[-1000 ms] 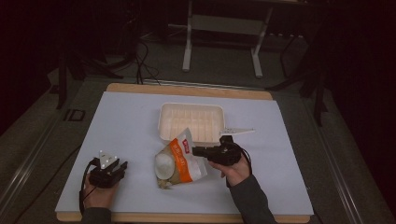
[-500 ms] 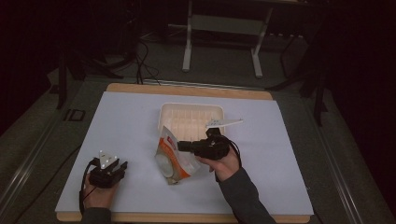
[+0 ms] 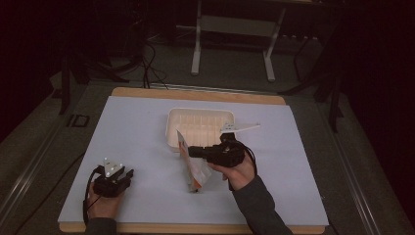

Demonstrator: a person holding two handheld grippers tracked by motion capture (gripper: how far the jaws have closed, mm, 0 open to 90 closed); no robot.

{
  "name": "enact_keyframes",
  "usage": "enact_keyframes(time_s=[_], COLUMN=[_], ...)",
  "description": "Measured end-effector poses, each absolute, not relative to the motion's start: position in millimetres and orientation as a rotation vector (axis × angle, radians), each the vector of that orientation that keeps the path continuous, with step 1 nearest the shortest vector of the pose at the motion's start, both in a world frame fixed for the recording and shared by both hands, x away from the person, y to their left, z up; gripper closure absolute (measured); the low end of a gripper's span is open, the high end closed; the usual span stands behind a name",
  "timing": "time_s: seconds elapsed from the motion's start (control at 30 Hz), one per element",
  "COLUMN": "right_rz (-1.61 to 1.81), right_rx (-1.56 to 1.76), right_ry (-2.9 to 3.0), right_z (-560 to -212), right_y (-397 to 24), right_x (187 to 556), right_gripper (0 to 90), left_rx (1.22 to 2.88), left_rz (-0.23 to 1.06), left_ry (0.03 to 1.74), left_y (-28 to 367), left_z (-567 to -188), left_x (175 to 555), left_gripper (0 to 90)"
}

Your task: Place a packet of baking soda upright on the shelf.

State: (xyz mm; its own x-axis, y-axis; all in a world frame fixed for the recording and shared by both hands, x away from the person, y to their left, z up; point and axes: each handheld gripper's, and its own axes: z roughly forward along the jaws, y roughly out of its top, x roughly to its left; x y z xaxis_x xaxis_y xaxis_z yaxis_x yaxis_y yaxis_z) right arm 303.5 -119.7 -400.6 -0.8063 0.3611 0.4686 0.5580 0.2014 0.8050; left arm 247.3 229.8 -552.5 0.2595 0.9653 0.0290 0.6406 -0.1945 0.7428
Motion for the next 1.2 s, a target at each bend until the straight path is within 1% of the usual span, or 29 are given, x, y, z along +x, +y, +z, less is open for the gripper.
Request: enact_keyframes(time_s=[0.17, 0.57, 1.07, 1.2], right_rz=[-1.692, -1.722, -1.777, -1.793], right_rx=[-0.920, -0.934, -0.986, -1.008], right_ry=[-2.280, -2.273, -2.252, -2.254], right_z=[-395.1, -389.0, -376.6, -372.8], right_y=[-126.9, -123.9, -134.5, -138.4], right_x=[305.6, 309.8, 320.6, 325.1], right_gripper=[90.0, 90.0, 90.0, 90.0], left_rx=[1.920, 1.918, 1.908, 1.891], left_rz=[0.678, 0.682, 0.684, 0.687], left_ry=[1.453, 1.454, 1.455, 1.452], left_y=[230.1, 230.0, 231.0, 232.0], left_z=[-552.4, -552.5, -551.8, -551.0], left_x=[247.4, 247.4, 246.7, 246.4], left_gripper=[62.2, 61.5, 59.6, 57.5])
